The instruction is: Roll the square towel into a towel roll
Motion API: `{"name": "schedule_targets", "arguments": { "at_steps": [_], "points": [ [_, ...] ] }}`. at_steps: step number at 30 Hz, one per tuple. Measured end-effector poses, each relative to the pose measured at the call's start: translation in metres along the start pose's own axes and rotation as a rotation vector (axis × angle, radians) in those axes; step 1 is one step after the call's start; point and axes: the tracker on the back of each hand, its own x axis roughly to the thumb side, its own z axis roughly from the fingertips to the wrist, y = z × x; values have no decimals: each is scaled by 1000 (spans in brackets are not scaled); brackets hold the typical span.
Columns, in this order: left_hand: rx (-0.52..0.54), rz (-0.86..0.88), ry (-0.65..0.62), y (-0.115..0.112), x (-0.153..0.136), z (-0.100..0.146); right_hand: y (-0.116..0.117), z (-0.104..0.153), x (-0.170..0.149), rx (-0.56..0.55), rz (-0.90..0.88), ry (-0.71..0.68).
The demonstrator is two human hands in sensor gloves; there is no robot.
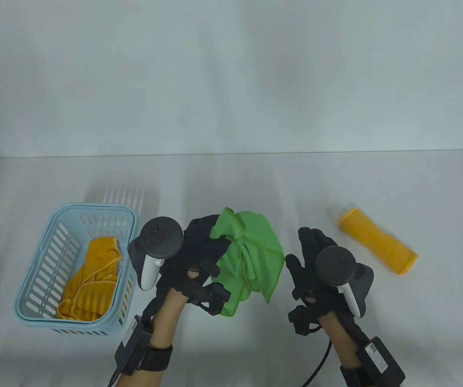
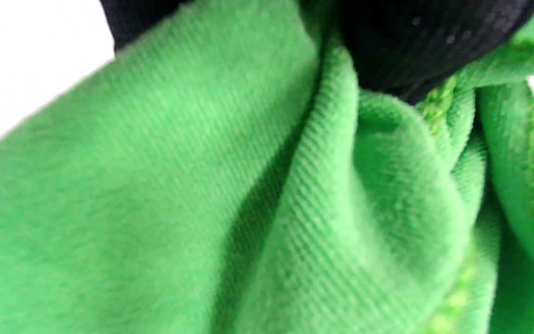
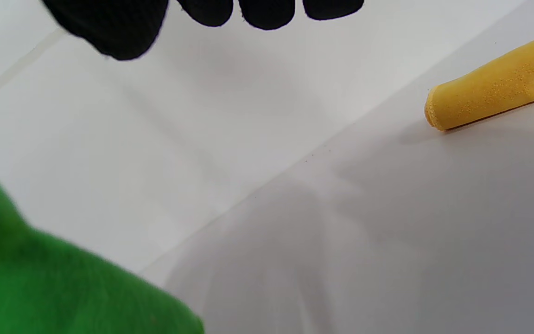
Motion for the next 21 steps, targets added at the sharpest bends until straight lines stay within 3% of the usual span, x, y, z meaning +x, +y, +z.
{"name": "schedule_targets", "arguments": {
  "at_steps": [14, 21],
  "points": [
    [48, 91, 56, 21, -20, 8, 1, 11, 9, -23, -72, -74],
    [87, 136, 81, 34, -26, 9, 26, 23, 18, 262, -297, -85]
  ]
}}
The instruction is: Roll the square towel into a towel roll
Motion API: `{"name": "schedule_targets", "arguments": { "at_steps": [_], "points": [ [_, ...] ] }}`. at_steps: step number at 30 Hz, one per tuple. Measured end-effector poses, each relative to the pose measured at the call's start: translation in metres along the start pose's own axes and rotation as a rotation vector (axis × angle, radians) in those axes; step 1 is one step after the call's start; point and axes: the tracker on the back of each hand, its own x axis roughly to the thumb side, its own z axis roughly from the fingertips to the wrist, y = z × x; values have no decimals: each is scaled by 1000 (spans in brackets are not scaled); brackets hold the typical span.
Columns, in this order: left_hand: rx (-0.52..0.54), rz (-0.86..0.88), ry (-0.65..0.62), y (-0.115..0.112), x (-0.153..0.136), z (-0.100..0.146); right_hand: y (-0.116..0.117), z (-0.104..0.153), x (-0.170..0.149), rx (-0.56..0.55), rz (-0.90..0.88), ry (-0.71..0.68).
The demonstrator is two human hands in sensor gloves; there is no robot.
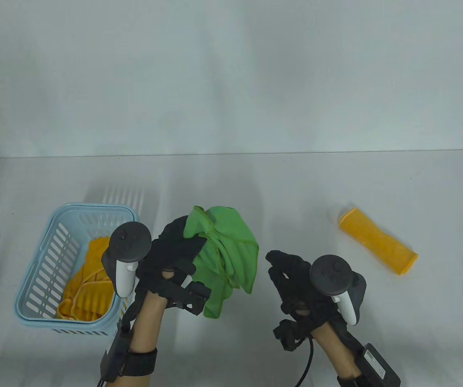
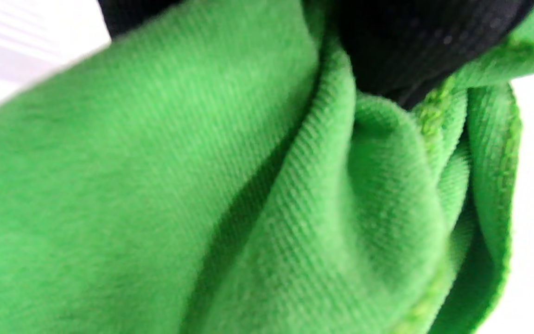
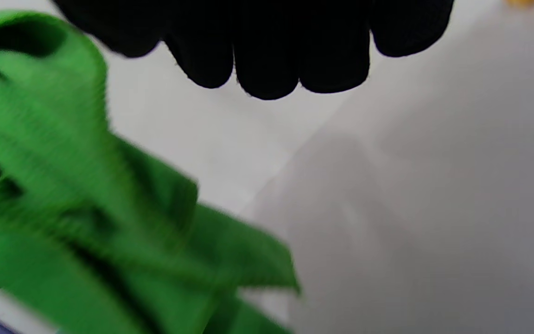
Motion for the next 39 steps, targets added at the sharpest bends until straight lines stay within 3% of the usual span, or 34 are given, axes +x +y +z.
{"name": "schedule_targets", "arguments": {
  "at_steps": [5, 10, 22, 27, 39],
  "points": [
    [6, 9, -5, 1, 1, 1, 29, -2, -2, 151, -7, 37],
    [-7, 8, -8, -2, 2, 0, 37, -3, -2, 57, -106, 58],
    [-17, -76, 14, -5, -6, -4, -10, -8, -20, -179, -321, 135],
    [-64, -130, 27, -12, -12, -9, -31, -13, -25, -238, -357, 98],
    [-232, -433, 105, -60, -39, -20, -48, -14, -9, -213, -391, 19]
  ]
}}
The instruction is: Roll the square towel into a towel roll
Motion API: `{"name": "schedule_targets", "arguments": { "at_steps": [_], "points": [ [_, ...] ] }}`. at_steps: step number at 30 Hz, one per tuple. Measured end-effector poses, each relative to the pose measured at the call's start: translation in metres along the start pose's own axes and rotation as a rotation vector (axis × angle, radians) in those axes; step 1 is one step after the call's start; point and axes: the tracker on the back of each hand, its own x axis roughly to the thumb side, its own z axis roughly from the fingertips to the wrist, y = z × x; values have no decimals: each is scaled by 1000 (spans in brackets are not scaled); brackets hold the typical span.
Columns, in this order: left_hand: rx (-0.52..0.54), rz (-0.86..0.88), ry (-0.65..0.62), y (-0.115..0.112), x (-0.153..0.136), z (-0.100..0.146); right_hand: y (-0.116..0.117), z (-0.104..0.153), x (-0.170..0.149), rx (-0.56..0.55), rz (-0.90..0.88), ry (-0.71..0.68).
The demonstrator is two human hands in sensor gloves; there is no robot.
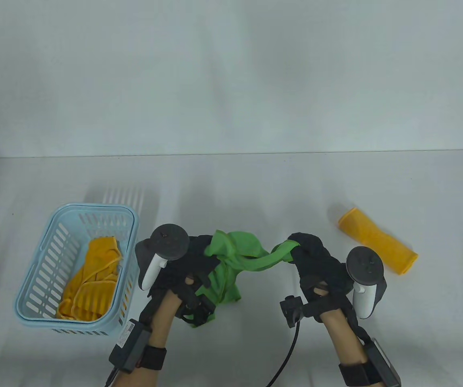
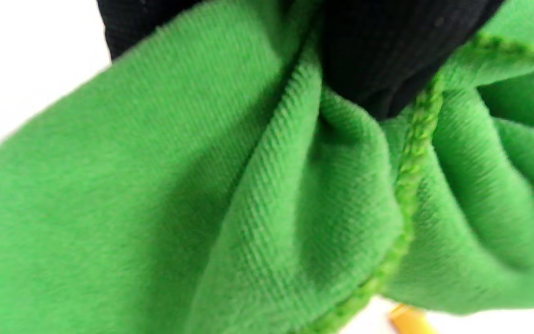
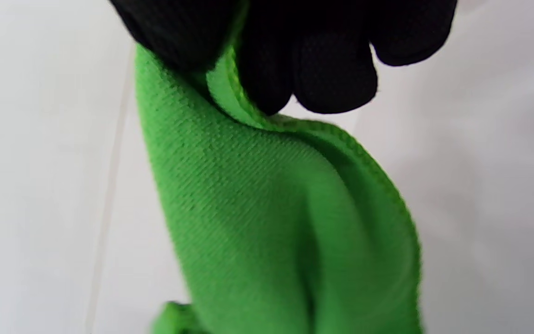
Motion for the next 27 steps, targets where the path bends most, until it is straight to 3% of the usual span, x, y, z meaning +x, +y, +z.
{"name": "schedule_targets", "arguments": {
  "at_steps": [10, 16, 22, 27],
  "points": [
    [-63, -36, 14, -14, -1, -4, 3, -19, 85, 13, 225, -59],
    [-11, 7, -1, 3, -1, 3, 7, -31, 142, 7, 417, -118],
    [69, 70, -10, 19, -1, 11, 6, -38, 176, 9, 536, -131],
    [49, 76, -25, 19, 4, 12, 0, -38, 194, -9, 554, -86]
  ]
}}
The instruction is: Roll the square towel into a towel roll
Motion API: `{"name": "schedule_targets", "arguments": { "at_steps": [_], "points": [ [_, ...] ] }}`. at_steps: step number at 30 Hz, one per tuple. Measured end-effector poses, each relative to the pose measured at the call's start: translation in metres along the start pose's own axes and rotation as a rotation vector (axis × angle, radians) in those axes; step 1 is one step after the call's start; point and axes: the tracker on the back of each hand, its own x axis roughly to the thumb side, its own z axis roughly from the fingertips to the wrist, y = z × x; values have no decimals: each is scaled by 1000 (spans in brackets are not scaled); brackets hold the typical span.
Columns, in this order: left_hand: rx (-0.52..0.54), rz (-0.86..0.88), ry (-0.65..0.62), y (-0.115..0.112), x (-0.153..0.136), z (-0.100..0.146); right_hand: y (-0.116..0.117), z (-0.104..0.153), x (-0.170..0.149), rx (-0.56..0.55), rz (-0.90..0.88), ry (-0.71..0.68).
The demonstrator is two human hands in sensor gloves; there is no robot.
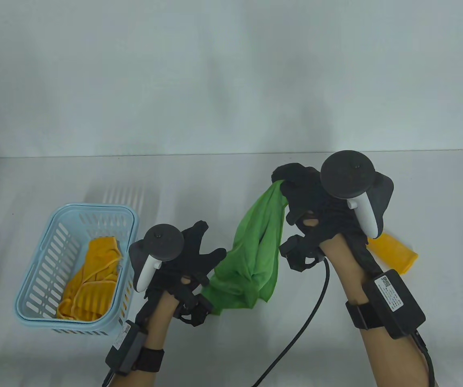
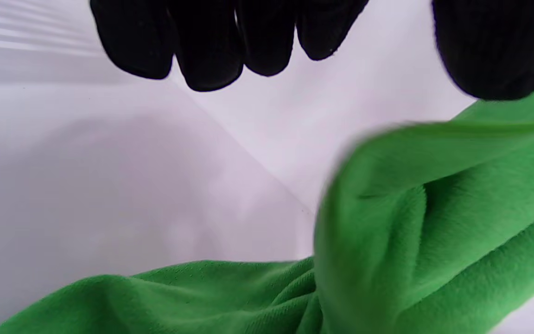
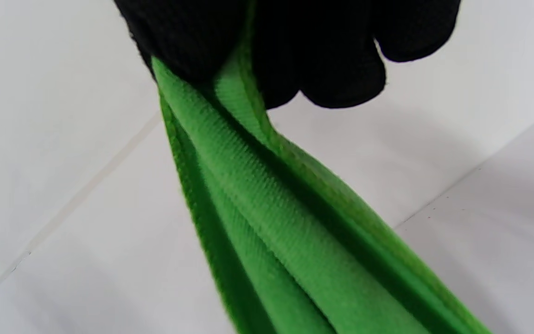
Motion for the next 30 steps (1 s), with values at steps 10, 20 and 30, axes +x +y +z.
{"name": "schedule_targets", "arguments": {
  "at_steps": [10, 20, 30],
  "points": [
    [21, -35, -56, -1, 17, 9, -20, 3, 9, -66, -145, 105],
    [64, -75, -92, -1, 29, 15, -59, 12, 28, -230, -305, 99],
    [72, -47, -204, 1, 51, 31, -61, 16, 36, -332, -249, 73]
  ]
}}
